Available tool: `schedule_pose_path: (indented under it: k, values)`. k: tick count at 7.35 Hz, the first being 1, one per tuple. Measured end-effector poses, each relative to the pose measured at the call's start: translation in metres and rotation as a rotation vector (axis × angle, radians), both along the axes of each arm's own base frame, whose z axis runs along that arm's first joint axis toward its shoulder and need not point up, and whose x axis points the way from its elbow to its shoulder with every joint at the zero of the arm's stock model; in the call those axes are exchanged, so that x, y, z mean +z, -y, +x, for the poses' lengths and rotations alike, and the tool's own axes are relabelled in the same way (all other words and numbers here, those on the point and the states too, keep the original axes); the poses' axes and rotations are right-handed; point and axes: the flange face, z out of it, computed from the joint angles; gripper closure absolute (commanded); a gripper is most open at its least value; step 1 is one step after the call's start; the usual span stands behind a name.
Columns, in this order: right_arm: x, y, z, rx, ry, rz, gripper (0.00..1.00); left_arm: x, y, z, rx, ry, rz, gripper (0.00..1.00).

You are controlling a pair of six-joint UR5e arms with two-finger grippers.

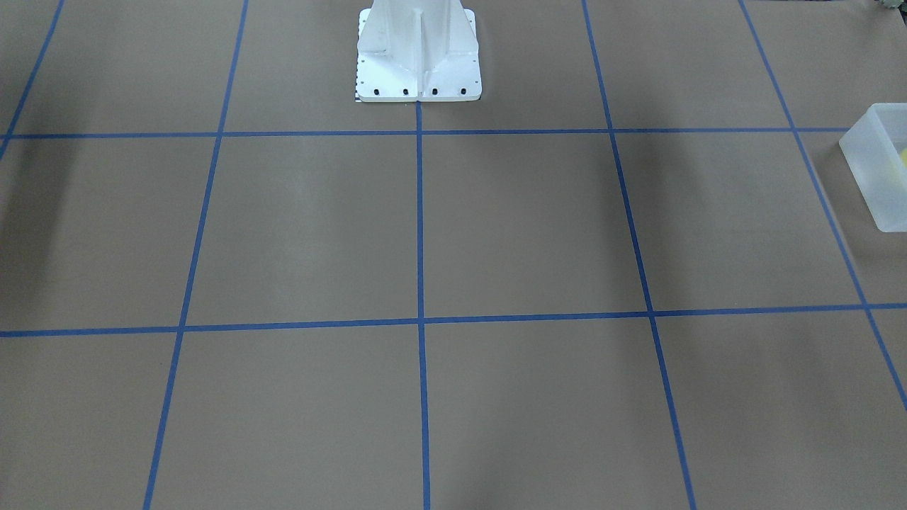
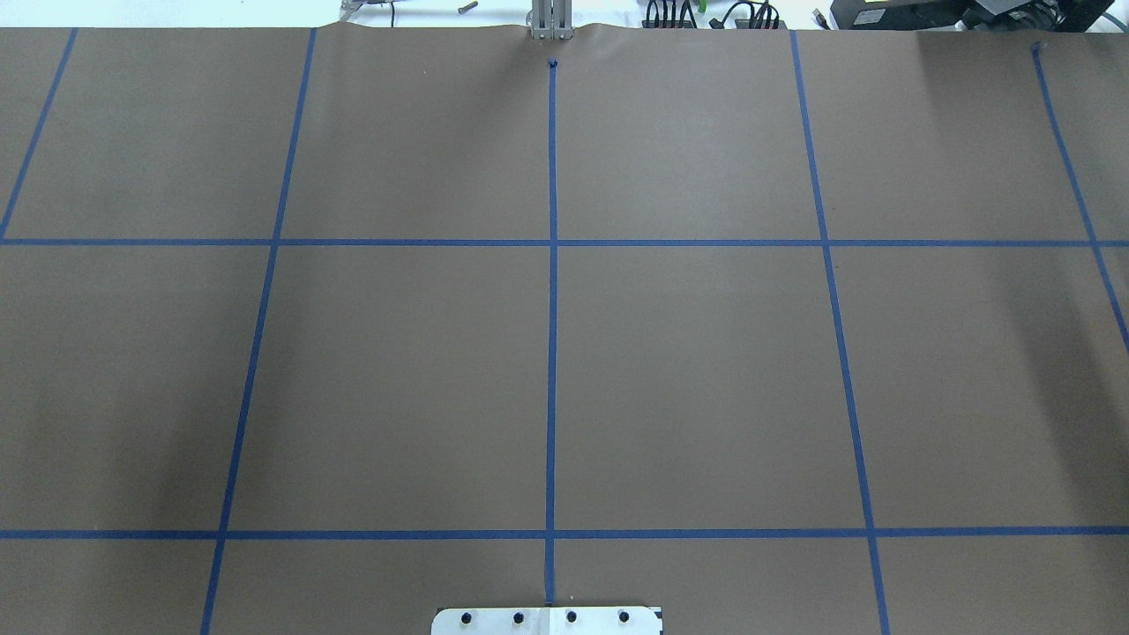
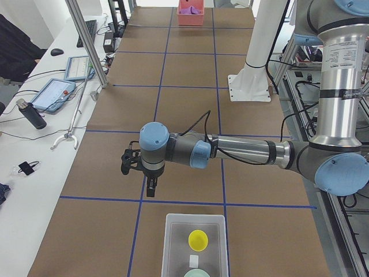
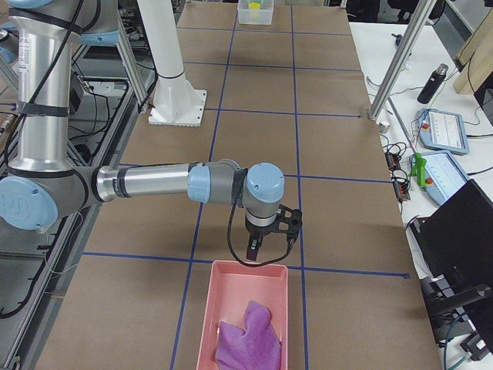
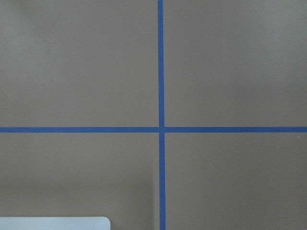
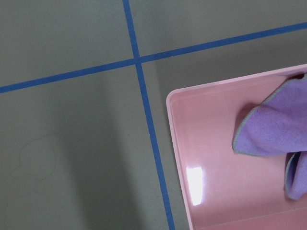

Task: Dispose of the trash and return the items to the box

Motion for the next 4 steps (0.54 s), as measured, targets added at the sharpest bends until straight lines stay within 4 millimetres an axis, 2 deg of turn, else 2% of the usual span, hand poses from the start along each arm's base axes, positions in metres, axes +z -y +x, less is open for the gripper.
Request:
schedule_pose_path:
  k: [1, 3, 4]
  values:
    - [0.006, 0.001, 0.000, 0.001, -0.002, -0.004, 0.00, 0.005, 0.002, -0.003, -0.006, 0.033, -0.005, 0.01]
    - [0.031, 0.007, 0.001, 0.002, -0.005, 0.020, 0.00, 0.009, 0.001, -0.004, -0.008, 0.047, -0.012, 0.01]
    - [0.035, 0.012, 0.001, 0.004, -0.006, 0.039, 0.00, 0.010, 0.000, -0.003, -0.007, 0.046, -0.016, 0.01]
